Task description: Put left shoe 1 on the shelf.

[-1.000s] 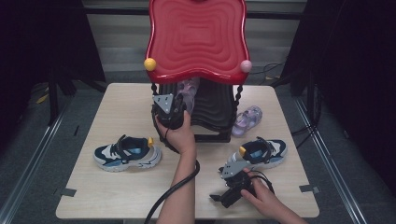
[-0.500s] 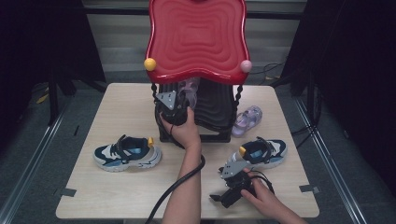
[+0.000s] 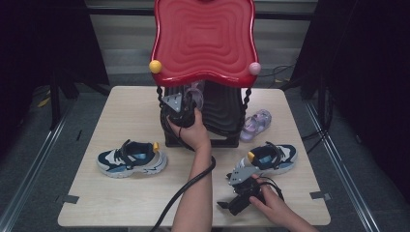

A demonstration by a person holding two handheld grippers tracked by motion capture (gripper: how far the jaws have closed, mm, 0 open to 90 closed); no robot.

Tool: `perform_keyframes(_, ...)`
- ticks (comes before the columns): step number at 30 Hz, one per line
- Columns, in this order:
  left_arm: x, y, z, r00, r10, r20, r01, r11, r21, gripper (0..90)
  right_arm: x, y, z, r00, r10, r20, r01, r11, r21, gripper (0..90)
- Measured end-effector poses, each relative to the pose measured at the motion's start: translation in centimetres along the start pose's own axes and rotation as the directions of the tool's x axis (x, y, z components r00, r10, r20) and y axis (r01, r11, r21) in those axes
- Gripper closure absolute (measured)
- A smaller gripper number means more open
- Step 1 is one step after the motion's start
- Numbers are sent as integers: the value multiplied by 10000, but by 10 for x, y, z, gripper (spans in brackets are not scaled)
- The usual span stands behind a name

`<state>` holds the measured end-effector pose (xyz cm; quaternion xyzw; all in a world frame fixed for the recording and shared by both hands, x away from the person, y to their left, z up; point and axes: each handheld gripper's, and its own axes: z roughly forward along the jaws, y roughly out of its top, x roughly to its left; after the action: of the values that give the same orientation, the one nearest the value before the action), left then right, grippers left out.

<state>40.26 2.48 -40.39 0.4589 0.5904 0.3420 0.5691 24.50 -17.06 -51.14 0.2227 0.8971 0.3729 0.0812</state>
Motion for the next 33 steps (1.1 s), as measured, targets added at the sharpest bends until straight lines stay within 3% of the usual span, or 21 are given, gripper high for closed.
perform_keyframes(5,-3,-4,1,10000,12,16,-12,10000,51,711,0,0,0,10000,5,-26,-5,10000,14,0)
perform_keyframes(10,-1,-6,0,9997,131,225,-142,9988,474,695,0,0,0,10000,-15,-1,15,10000,6,0)
perform_keyframes(24,3,2,-1,9919,1145,559,-1200,9869,1075,650,0,0,0,10000,-16,-4,16,10000,1,0)
perform_keyframes(30,6,4,-4,9915,1196,515,-1248,9857,1131,599,0,0,0,10000,-10,-4,10,10000,3,0)
perform_keyframes(33,7,6,-8,9865,1539,567,-1596,9802,1174,583,0,0,0,10000,4,-31,-4,10000,12,0)
